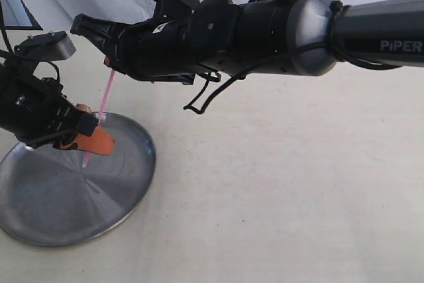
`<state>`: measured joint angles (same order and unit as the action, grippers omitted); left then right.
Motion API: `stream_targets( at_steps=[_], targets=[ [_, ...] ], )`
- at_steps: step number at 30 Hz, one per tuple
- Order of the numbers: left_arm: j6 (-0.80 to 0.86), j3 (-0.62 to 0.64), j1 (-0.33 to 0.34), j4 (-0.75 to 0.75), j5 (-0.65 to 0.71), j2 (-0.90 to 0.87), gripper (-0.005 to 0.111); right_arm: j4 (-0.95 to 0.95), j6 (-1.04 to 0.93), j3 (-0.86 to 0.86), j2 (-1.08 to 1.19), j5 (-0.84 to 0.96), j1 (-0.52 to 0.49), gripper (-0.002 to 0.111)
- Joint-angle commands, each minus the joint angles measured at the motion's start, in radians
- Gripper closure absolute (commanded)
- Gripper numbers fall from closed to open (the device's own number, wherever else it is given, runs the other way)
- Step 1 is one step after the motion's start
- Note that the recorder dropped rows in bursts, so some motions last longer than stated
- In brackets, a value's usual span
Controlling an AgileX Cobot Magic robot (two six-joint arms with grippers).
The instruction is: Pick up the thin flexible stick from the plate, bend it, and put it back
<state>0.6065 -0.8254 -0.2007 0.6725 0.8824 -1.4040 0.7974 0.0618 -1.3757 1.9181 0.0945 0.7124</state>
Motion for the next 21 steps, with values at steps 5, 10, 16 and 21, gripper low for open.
stream_targets(
  at_steps=[5, 10, 16, 21],
  targets=[
    [-0.001, 0.002, -0.002, 0.015, -0.025, -0.015, 0.093, 0.044, 0.001, -0.005, -0.049, -0.006, -0.002, 0.108],
    [0.079, 0.002, -0.002, 0.062, -0.008, -0.015, 0.107, 0.038, -0.007, -0.005, -0.049, 0.028, -0.002, 0.108],
    [0.27, -0.004, -0.002, 0.239, 0.071, -0.015, 0.107, -0.044, -0.018, -0.005, -0.064, 0.079, -0.002, 0.108],
    [0.299, -0.004, -0.002, 0.283, 0.088, -0.015, 0.107, -0.152, -0.018, -0.005, -0.108, 0.084, -0.002, 0.108]
  ],
)
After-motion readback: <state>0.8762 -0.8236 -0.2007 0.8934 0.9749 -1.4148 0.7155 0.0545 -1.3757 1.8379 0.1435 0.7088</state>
